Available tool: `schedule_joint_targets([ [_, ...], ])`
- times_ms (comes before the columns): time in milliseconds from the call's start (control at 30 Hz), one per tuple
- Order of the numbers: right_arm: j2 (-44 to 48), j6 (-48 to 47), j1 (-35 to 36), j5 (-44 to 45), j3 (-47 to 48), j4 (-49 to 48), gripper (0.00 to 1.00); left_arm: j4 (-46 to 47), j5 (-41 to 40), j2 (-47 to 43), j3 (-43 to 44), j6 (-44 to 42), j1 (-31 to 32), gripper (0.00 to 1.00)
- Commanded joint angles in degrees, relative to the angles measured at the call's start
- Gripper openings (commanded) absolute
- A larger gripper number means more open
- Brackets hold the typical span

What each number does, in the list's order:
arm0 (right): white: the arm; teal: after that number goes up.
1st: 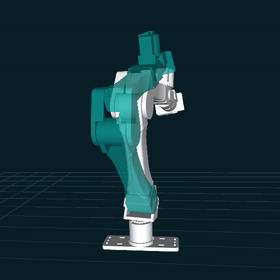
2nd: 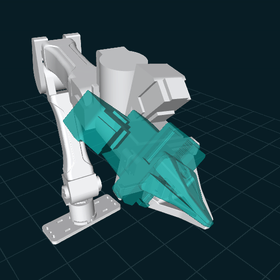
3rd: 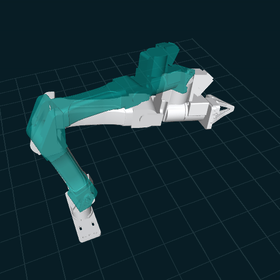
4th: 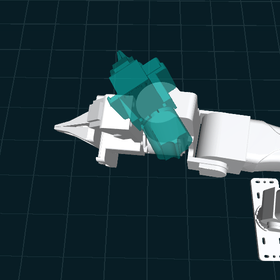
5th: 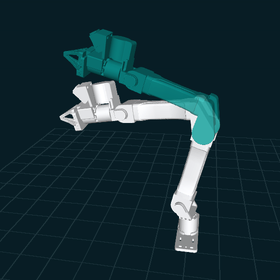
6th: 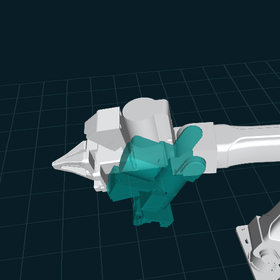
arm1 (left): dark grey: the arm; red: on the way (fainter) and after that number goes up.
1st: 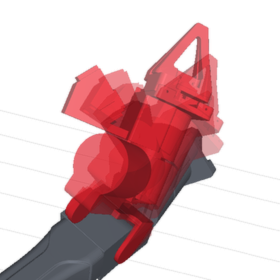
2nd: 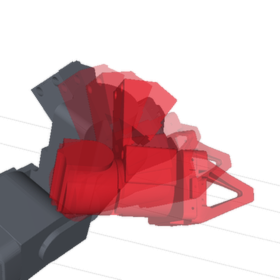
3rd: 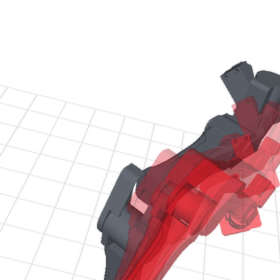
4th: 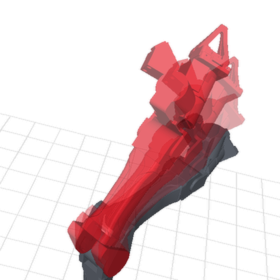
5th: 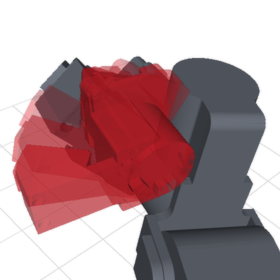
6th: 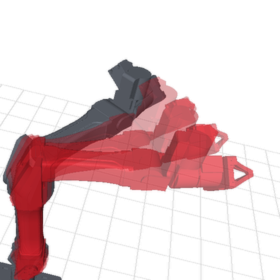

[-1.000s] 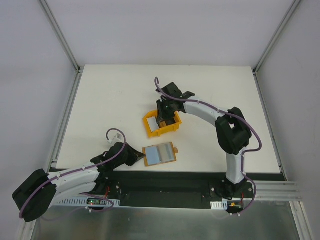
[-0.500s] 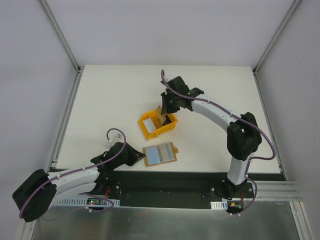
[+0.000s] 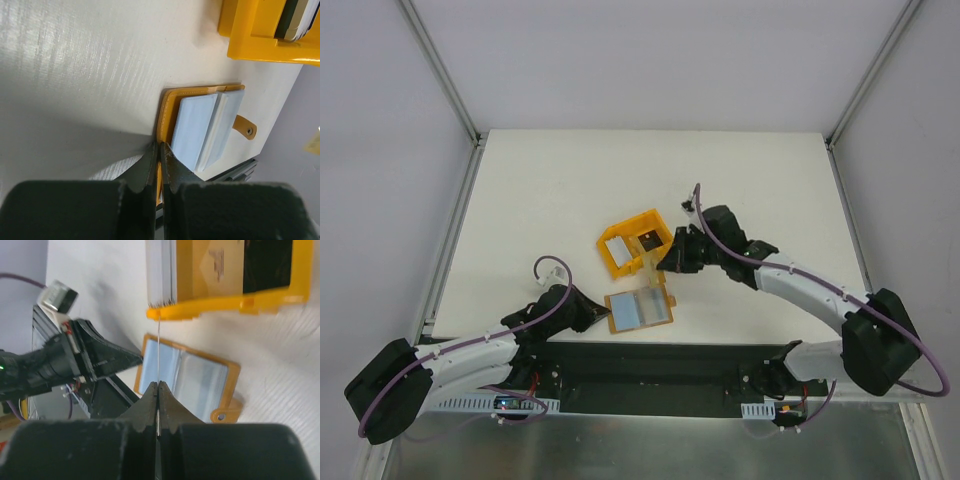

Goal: Put the credit cards into the card holder
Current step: Pick up the credit card from the storage box, then insert the credit card into the card holder.

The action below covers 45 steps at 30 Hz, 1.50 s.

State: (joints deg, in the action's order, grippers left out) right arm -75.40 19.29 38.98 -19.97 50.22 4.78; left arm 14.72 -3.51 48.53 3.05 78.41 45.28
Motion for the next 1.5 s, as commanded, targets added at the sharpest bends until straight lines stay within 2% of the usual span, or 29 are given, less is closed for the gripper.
schedule_joint_targets([
  [0,-0.1,9.2,2.5,-4.4,-8.4,-12.8,0.00,-1.4,-0.4,0.4,-2.1,-1.2,-0.5,0.00],
  [133,-3.5,14.8,5.0,-4.6,-14.5,-22.5,0.00,-1.5,-0.2,0.6,-1.9,-1.2,-0.5,0.00],
  [267,-7.5,16.7,6.7,-4.6,-15.7,-26.7,0.00,-1.5,-0.1,0.8,-2.0,-1.0,-0.5,0.00],
  [1167,-16.2,19.1,10.9,-0.4,-22.4,-33.1,0.00,-1.8,0.0,-0.1,-2.6,-0.2,-0.5,0.00],
  [1467,-15.0,18.0,11.6,6.7,-22.2,-33.3,0.01,-1.8,0.4,-0.1,-2.6,-0.1,-0.5,0.00],
])
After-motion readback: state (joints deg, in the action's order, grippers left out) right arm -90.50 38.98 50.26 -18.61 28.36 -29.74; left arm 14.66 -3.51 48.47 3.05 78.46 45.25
